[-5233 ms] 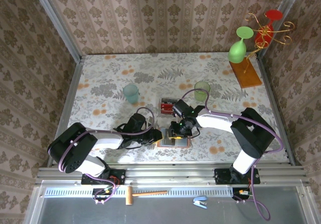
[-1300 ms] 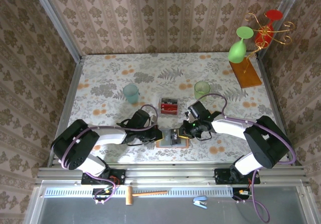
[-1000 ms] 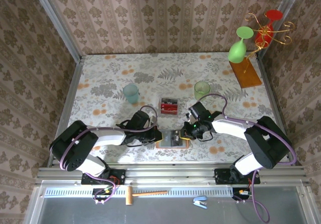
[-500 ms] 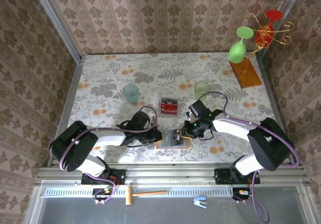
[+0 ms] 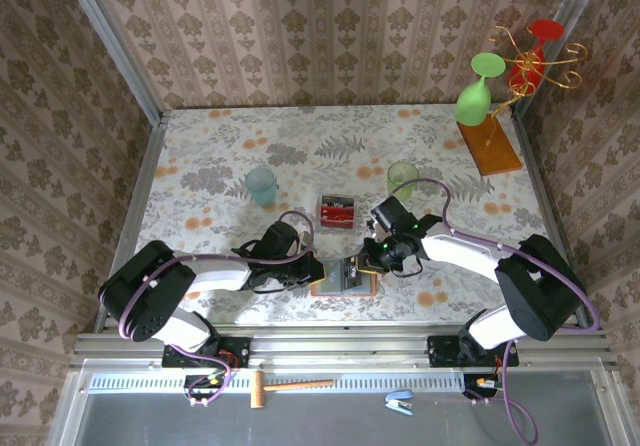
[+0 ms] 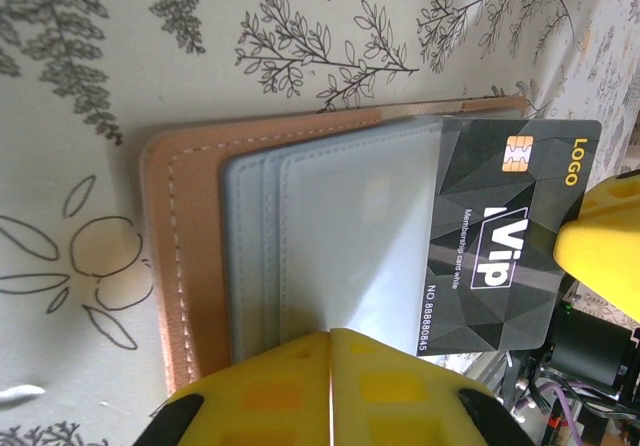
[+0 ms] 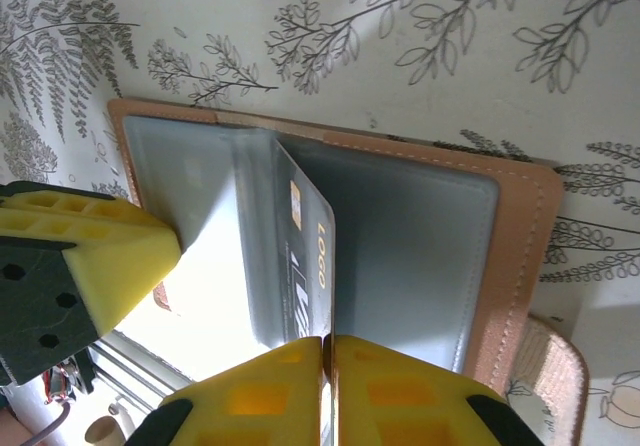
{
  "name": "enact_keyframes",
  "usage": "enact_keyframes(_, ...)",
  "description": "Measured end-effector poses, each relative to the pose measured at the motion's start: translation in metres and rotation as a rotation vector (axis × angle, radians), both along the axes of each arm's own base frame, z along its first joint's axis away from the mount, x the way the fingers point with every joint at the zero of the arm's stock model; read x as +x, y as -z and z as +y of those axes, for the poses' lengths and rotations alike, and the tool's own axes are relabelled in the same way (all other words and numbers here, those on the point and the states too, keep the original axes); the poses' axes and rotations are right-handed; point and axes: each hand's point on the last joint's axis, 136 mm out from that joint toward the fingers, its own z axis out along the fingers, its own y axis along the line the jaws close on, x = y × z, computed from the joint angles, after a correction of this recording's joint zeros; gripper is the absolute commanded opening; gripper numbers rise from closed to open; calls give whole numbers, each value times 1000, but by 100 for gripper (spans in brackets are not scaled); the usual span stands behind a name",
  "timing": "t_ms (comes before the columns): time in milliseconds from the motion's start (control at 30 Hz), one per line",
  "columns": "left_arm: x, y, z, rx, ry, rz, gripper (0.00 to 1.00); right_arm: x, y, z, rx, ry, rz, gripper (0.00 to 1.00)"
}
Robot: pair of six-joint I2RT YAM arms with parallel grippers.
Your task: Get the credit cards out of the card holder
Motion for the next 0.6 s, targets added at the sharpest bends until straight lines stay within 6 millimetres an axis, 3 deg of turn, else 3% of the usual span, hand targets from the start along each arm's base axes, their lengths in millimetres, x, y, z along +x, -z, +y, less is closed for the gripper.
enact_keyframes(600,0,-2,2,-22,-9,-13,13,-7,-5,10,-12,-11,8,16)
